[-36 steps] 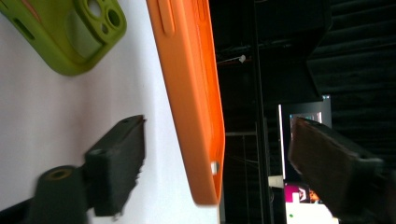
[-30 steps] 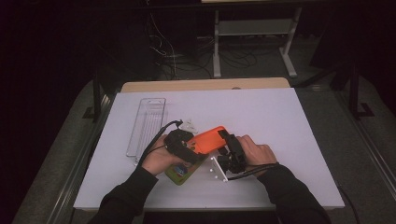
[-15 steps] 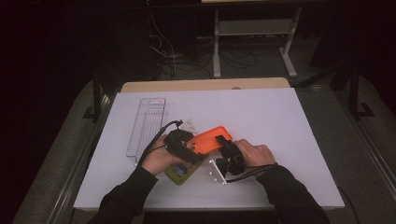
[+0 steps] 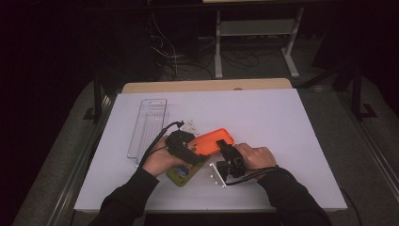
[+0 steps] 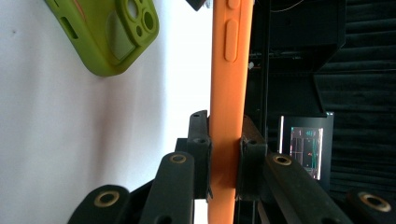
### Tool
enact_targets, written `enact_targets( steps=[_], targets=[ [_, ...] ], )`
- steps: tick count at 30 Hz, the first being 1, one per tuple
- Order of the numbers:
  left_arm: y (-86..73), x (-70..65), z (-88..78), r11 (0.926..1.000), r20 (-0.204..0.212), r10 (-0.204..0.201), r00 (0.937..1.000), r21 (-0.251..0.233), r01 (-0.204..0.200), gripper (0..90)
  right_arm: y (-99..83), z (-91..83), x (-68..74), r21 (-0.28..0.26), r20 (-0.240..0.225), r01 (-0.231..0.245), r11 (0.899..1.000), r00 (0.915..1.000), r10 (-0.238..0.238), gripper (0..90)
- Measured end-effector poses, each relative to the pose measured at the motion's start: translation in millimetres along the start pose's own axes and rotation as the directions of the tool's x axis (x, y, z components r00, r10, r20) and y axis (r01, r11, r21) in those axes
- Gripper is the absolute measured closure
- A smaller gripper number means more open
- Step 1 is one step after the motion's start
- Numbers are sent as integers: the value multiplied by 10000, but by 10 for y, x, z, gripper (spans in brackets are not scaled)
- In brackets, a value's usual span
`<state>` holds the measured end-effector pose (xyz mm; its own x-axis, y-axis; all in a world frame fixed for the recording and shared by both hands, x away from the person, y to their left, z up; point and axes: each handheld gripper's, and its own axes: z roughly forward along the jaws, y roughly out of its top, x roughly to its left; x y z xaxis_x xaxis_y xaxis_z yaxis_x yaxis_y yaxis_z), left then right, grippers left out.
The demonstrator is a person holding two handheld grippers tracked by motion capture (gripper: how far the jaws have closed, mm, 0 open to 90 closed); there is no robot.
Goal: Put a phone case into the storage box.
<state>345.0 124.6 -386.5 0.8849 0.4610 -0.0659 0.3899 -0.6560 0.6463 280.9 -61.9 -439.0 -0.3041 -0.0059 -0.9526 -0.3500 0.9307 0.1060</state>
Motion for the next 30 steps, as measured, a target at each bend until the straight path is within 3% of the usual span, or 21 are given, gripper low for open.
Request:
enact_targets(
  steps=[2,5,11,14,15,18,20,23,26,28,29,30],
  targets=[
    [-4,9,-6,9999,-9,104,9999,1,-104,149,4,-2,-1,14,83,85,10000,9999,-85,779],
    [-25,1,-8,9990,109,-115,9999,-434,120,126,3,-11,-5,6,220,86,10000,9997,-86,780],
    [-25,30,-59,9987,275,44,9996,-501,-30,17,-20,-6,-12,117,236,6,9999,9997,-9,780],
    [-29,17,-67,9962,255,-209,9995,-843,230,7,-34,0,-21,169,186,-92,9998,9998,88,780],
    [-31,47,-113,9971,271,-59,9996,-750,79,2,-54,8,-30,235,125,-271,9994,9996,268,780],
    [-34,52,-133,9932,206,-290,9994,-1123,312,0,-81,15,-42,309,42,-449,9985,9990,448,780],
    [-42,87,-176,9941,139,-160,9998,-1074,174,0,-127,16,-75,509,-175,-975,9939,9950,985,780],
    [-58,125,-200,9939,-28,-166,9999,-1091,162,0,-167,19,-93,660,-476,-1293,9894,9900,1326,780],
    [-74,140,-203,9942,-93,-237,9997,-1054,225,0,-265,43,-159,519,-645,-2273,9724,9710,2304,780],
    [-76,138,-203,9954,-202,-74,9998,-956,55,0,-300,46,-176,611,-770,-2794,9582,9558,2836,780],
    [-74,146,-202,9954,-253,43,9997,-955,-67,0,-307,42,-182,706,-792,-3270,9424,9399,3321,780],
    [-77,138,-199,9955,-211,-148,9997,-944,127,0,-326,45,-201,684,-917,-3422,9372,9332,3474,780]
  ],
)
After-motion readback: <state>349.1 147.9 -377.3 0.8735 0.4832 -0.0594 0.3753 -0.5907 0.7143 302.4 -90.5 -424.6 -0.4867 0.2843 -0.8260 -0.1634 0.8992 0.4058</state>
